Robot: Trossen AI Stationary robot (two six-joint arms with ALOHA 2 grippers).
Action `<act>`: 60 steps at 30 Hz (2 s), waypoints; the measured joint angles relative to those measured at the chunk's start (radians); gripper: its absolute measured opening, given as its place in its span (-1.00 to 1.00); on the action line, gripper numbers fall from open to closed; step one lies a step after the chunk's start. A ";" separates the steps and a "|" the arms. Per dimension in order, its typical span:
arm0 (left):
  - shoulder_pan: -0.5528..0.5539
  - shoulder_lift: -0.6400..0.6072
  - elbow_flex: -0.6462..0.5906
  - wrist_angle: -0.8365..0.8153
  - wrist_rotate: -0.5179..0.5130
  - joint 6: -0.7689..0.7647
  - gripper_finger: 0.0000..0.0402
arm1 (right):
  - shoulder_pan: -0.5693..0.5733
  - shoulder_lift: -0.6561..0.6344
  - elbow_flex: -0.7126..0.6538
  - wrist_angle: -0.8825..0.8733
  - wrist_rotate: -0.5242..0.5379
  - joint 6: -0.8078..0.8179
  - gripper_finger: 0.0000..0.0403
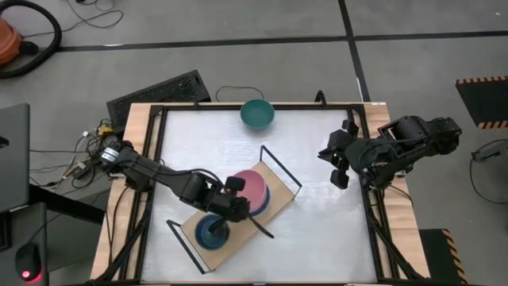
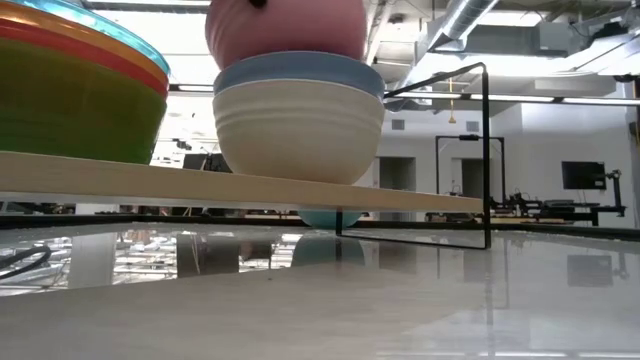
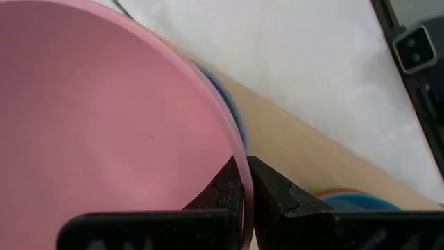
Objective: Place and stack bowls onto a shelf
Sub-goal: Stack the light pink bowl on the top light blue bowl on the shelf
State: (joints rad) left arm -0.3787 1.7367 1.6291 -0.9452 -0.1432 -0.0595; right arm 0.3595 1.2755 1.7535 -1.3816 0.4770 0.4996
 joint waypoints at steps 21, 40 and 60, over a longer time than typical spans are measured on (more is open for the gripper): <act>0.037 0.016 0.000 0.026 0.054 0.080 -0.65 | 0.000 0.000 0.000 -0.003 -0.004 0.016 -0.66; 0.022 0.016 0.387 -0.225 -0.157 -0.019 -0.34 | 0.153 0.036 -0.508 1.017 0.066 -0.185 -0.71; 0.012 0.016 0.535 -0.256 -0.467 -0.138 -0.34 | 0.179 0.382 -0.582 1.469 0.048 -0.375 -0.90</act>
State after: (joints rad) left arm -0.3664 1.7523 2.1643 -1.2007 -0.6099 -0.1978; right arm 0.5381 1.6575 1.1716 0.0873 0.5247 0.1250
